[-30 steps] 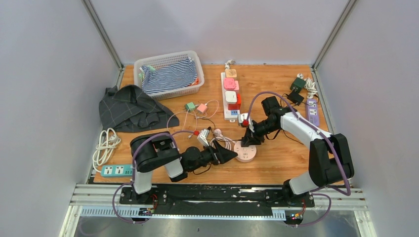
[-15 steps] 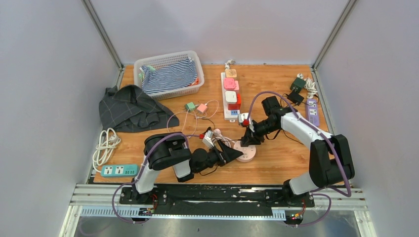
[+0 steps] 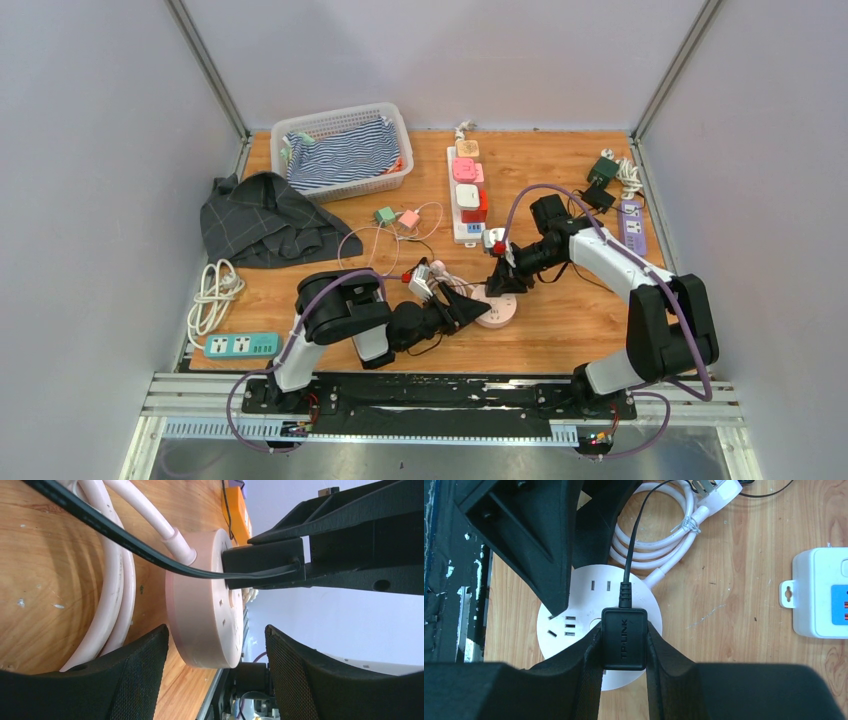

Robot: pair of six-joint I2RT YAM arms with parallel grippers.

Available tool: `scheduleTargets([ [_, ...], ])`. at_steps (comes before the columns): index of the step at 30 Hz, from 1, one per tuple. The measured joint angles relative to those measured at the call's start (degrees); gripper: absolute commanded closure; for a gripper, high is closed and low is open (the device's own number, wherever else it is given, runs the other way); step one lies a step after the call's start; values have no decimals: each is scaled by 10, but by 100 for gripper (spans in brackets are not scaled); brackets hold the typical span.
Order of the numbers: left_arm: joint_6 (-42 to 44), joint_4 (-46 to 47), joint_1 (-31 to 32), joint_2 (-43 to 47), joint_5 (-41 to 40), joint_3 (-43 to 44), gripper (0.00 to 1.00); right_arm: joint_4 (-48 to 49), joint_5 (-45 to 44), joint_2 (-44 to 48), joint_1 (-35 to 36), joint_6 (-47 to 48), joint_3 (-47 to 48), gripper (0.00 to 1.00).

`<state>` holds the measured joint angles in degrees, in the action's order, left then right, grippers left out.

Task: Pull the plug off the socket
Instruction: Remove the plug from the socket.

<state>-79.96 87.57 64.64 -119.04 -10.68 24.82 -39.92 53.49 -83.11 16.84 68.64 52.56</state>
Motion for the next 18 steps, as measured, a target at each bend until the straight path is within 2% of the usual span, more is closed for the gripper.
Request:
scheduleTargets([
  [11,5,-1,1,-1,-11,5,28,-4,27,-5,0,15,0,100],
  [18,9,-2,0,-1,-12,10,37,-14,44,-8,0,23,0,100],
])
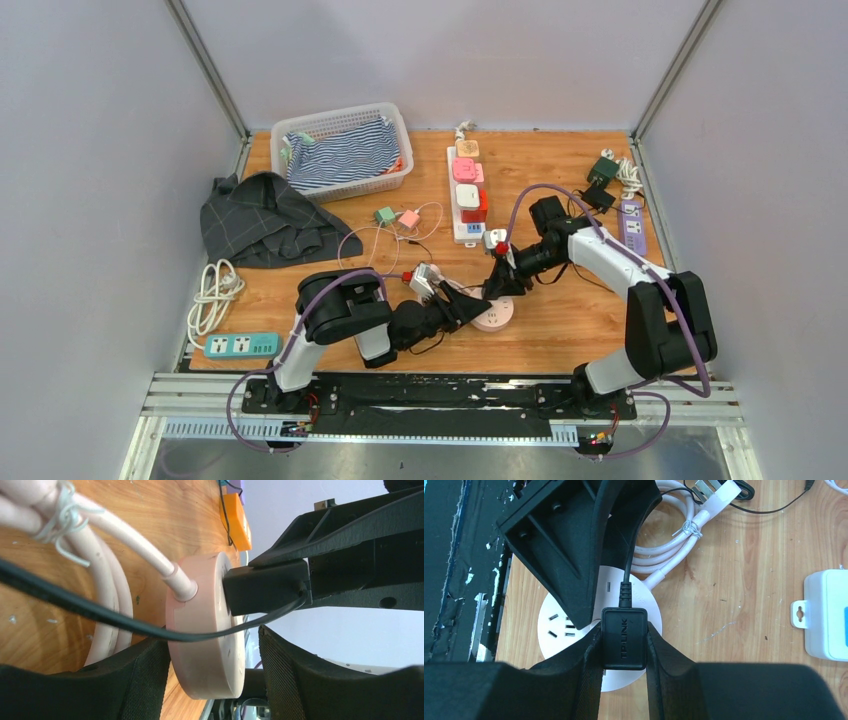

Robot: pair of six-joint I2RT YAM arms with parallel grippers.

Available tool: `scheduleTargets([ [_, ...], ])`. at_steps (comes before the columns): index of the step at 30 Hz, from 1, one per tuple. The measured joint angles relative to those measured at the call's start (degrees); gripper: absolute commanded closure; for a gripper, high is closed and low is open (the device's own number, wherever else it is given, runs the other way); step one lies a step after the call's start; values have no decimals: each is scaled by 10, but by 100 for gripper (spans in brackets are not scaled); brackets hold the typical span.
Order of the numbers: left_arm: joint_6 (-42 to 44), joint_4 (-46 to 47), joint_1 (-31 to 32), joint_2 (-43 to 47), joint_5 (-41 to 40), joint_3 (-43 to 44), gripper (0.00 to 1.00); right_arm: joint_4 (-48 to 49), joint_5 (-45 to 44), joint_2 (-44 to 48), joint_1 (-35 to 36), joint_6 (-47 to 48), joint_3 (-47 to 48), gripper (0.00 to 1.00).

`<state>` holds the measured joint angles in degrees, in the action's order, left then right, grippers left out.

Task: Pull the plug off the socket
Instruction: Remove the plug from the socket.

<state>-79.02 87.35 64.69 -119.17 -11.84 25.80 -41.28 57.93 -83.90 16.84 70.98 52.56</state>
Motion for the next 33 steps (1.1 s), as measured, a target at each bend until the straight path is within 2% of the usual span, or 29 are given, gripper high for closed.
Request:
scheduleTargets([
  [3,0,0,0,0,0,4,39,-6,3,-3,0,4,0,100],
  [7,-2,-3,0,0,1,6,49,-8,4,-8,0,7,0,100],
  [15,11,-13,0,-3,7,7,46,-7,1,-16,0,3,1,100],
  [19,39,-26,0,-6,25,21,48,-7,-12,-16,0,-5,1,100],
  [24,65,-34,-5,-23,42,41,67,-11,-36,-10,-2,-3,1,100],
  [27,84,-34,-11,-28,49,50,74,-14,-57,-3,-5,5,1,100],
  [33,122,-35,-11,-28,55,56,80,-22,-71,2,-5,13,1,100],
])
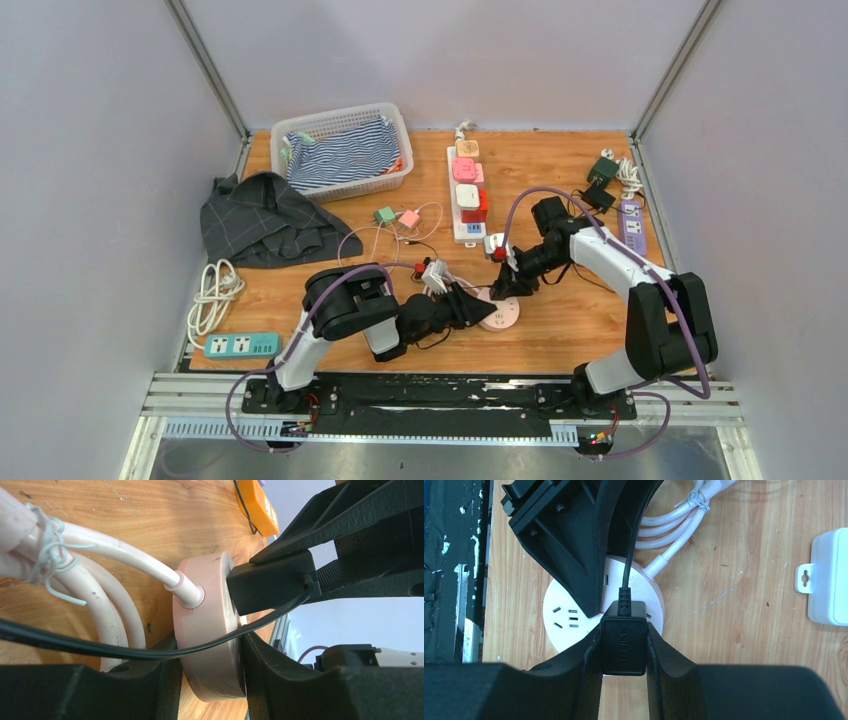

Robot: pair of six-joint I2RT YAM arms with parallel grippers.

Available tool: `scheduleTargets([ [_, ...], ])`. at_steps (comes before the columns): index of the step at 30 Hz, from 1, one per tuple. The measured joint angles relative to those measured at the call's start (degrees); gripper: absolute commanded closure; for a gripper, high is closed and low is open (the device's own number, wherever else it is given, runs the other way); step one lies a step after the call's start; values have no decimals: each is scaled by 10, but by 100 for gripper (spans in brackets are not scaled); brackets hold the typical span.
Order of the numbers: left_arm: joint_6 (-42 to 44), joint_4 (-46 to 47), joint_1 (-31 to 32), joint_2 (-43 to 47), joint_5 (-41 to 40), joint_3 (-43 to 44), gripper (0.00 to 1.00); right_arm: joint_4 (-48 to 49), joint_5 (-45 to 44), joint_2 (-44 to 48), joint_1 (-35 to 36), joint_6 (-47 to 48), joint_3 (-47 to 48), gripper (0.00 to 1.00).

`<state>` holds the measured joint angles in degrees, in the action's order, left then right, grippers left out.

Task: Pull the plug off the socket
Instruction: Remove the plug from the socket.

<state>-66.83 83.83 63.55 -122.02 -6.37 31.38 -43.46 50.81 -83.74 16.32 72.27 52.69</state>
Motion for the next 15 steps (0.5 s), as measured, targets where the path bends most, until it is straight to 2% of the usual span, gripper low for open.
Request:
scheduleTargets([
  [3,14,0,0,0,1,1,84,-3,-3,0,0,8,0,100],
  [15,16,-3,0,-3,2,9,87,-8,-9,3,-2,28,0,100],
])
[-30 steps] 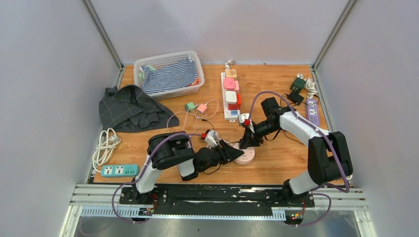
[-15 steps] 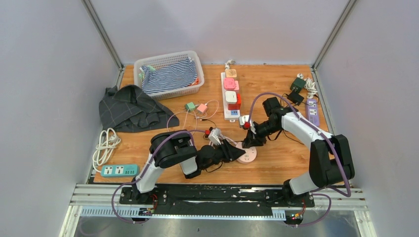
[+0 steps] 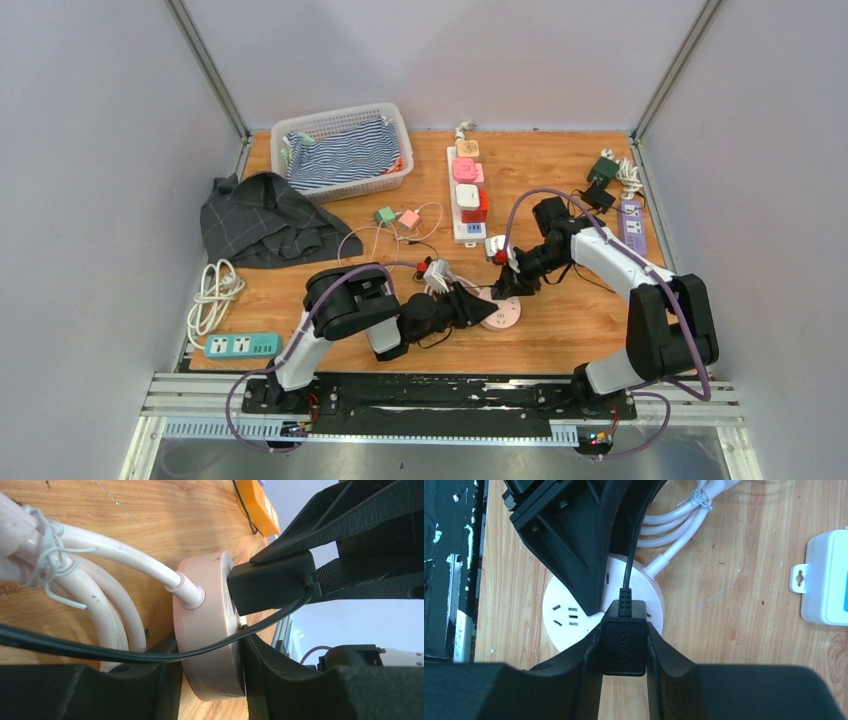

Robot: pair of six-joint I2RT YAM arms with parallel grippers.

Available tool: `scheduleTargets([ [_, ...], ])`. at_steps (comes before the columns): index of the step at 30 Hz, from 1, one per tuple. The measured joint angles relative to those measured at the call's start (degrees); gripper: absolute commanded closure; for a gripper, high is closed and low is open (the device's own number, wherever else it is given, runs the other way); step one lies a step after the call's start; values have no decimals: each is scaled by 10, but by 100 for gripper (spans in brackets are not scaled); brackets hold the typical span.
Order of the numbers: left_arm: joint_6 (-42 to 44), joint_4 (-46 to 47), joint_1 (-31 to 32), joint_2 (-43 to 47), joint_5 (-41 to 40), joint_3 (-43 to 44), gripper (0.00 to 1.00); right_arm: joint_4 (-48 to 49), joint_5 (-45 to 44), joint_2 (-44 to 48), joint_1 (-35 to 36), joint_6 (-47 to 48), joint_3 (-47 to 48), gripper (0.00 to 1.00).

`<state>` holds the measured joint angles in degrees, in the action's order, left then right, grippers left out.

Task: Pull the plug off the socket
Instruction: Remove the plug from the socket.

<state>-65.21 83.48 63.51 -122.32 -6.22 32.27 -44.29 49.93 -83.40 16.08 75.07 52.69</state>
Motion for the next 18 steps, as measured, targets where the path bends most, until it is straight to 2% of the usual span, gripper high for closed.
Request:
scheduleTargets([
  [11,3,0,0,-5,4,7,89,-11,-10,3,0,28,1,100],
  [18,2,2,-1,-16,8,24,90,-13,-43,8,0,5,8,100],
])
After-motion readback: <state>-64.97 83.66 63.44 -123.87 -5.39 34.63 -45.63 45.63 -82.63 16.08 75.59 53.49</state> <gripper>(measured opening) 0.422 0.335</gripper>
